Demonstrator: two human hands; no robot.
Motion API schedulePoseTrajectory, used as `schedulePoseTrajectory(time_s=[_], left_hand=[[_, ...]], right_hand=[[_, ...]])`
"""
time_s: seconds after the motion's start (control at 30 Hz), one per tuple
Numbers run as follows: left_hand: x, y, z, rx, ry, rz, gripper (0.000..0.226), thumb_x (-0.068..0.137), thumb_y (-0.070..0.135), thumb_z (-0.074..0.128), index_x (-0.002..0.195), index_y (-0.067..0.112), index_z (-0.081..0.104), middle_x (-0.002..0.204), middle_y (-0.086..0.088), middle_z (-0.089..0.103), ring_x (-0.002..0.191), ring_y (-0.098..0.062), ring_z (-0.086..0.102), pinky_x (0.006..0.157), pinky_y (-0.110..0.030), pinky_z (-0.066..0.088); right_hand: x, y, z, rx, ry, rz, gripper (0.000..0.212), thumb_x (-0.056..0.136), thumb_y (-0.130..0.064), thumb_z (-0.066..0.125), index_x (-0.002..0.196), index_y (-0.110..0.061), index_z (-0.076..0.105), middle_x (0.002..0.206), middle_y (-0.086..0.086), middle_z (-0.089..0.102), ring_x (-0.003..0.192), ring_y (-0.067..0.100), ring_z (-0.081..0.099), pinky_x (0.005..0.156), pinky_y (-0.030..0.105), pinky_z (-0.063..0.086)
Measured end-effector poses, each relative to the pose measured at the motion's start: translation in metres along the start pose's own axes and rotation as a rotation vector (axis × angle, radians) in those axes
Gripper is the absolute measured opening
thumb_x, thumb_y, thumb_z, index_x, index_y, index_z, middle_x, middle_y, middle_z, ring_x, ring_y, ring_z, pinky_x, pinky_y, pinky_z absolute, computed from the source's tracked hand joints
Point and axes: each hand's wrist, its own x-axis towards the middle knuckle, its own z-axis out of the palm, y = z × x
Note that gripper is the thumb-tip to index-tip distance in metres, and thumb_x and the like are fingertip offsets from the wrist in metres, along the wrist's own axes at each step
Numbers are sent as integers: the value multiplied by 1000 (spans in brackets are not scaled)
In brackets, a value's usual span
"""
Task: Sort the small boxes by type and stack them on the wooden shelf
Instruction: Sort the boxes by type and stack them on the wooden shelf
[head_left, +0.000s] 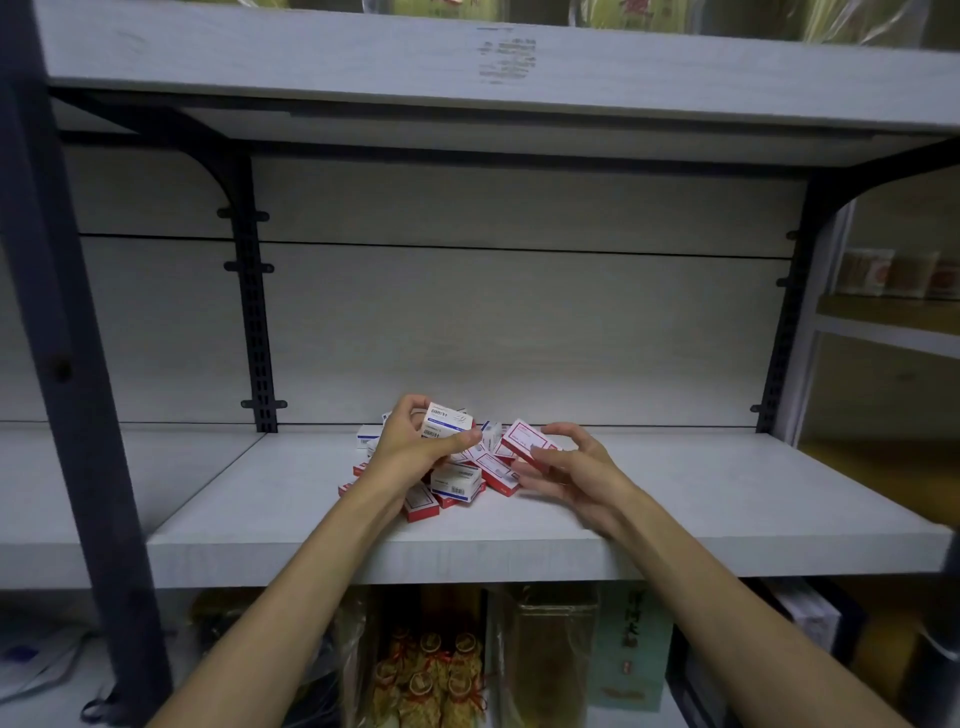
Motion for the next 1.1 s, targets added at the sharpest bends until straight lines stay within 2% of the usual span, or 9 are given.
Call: schedulePoseTrajectory(time_s=[0.07,0.27,0.43,0.5,0.63,0.7,0.83,0.97,1.1], left_hand=[[1,-2,-1,-5,-21,10,63,69,14,90,118,20,51,104,0,73,88,-14,72,65,-24,57],[2,-8,-1,109,-118,49,51,76,10,85,119,23,61,117,2,68,99,-13,70,71,-24,60],[1,-14,4,148,-129,89,48,78,9,84,116,26,60,116,6,68,105,-8,66,82,-25,60],[-3,-14,7,147,-149,128,46,78,4,82,112,28,60,109,13,66,97,2,65,76,-16,57],[-11,-15,19,110,-197,166,46,77,-4,80,114,17,61,103,13,65,88,10,67,66,-9,51],[-18,-18,30,96,-247,165,49,76,-5,81,117,13,62,108,8,67,92,5,69,69,-10,52],[-40,-20,65,49,-351,141,48,78,0,80,118,21,63,115,6,68,95,-2,71,76,-19,57],[-65,-11,117,28,-395,145,47,79,4,81,117,23,62,116,9,66,96,3,68,75,-16,56],[-95,-2,181,21,-442,148,47,78,9,82,117,26,62,116,11,66,103,-6,67,76,-18,56]], right_hand=[[-1,0,-2,14,6,-8,46,85,15,67,123,-8,55,101,29,74,95,42,73,83,52,60],[-4,-1,-2,16,-53,-3,32,87,17,63,119,16,60,115,31,69,105,41,71,82,37,62],[-10,-3,-3,-78,2,-58,32,87,15,65,118,12,62,112,27,72,92,29,76,74,27,62],[-16,-6,-8,-91,34,-98,36,86,13,67,122,11,61,109,26,73,88,27,76,71,24,61],[-42,-17,-31,-43,59,-97,42,87,8,70,125,-7,63,111,27,72,100,33,74,77,31,63],[-60,-22,-44,-62,72,-114,40,88,7,69,125,-6,64,114,27,71,97,32,74,81,33,63],[-100,-35,-75,-84,95,-140,39,88,7,68,126,0,62,112,26,72,99,35,74,84,32,61],[-142,-58,-120,-174,69,-137,45,86,9,68,128,-4,61,112,22,74,107,36,72,87,34,61],[-181,-85,-177,-224,62,-157,46,86,10,66,130,-4,59,115,21,73,108,34,71,85,34,61]])
